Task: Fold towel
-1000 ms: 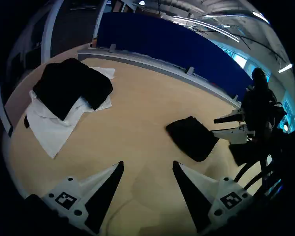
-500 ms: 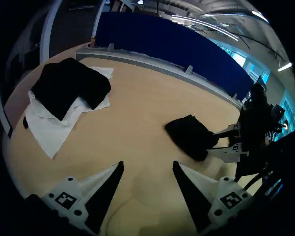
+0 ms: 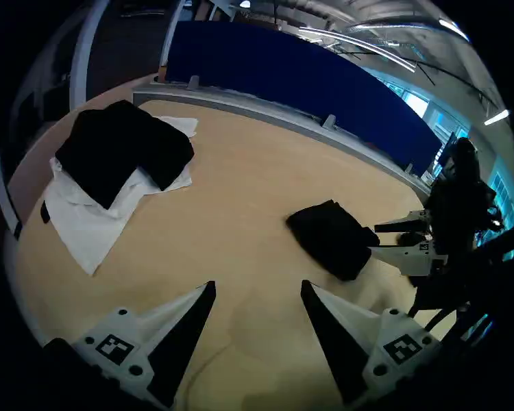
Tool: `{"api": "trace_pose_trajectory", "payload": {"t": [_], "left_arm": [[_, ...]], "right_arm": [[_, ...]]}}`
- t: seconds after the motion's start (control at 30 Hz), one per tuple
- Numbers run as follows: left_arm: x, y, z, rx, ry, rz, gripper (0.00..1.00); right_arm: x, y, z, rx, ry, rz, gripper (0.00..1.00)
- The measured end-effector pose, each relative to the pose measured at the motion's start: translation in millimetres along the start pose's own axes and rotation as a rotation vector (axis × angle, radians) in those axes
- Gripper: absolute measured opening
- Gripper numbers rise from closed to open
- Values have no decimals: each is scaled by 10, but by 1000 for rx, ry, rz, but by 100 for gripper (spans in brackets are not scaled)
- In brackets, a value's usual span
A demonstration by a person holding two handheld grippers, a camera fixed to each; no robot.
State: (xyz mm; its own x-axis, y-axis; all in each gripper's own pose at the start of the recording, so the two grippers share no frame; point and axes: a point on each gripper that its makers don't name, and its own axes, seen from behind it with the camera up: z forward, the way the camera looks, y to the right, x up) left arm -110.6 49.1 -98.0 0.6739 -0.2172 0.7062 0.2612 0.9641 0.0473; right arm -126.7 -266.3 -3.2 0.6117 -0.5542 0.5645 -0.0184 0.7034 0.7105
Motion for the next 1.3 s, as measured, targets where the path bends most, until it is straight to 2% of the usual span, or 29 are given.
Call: {"api": "trace_pose_trajectory", "payload": {"t": [0.1,0.4,0.7,1.1,1.3], "left_arm": [[5,11,-2,-2,1,3,92],[26,26,-13,-9,3,11,92],[25,35,-8,-15,1,16,92],[36,19,-14,-18,0,19,92],[44,19,-15,-21,0,24,92]], "right_arm": [[-18,-120,-79,-13,20,34,99],[-306,-355,-158,-61,-8,91,99],[-346,-414,-154,-101,-3,175,99],[-393,-432,-152,-117,-14,211,99],[-396,-427,-120,-141,-23,253,99]]}}
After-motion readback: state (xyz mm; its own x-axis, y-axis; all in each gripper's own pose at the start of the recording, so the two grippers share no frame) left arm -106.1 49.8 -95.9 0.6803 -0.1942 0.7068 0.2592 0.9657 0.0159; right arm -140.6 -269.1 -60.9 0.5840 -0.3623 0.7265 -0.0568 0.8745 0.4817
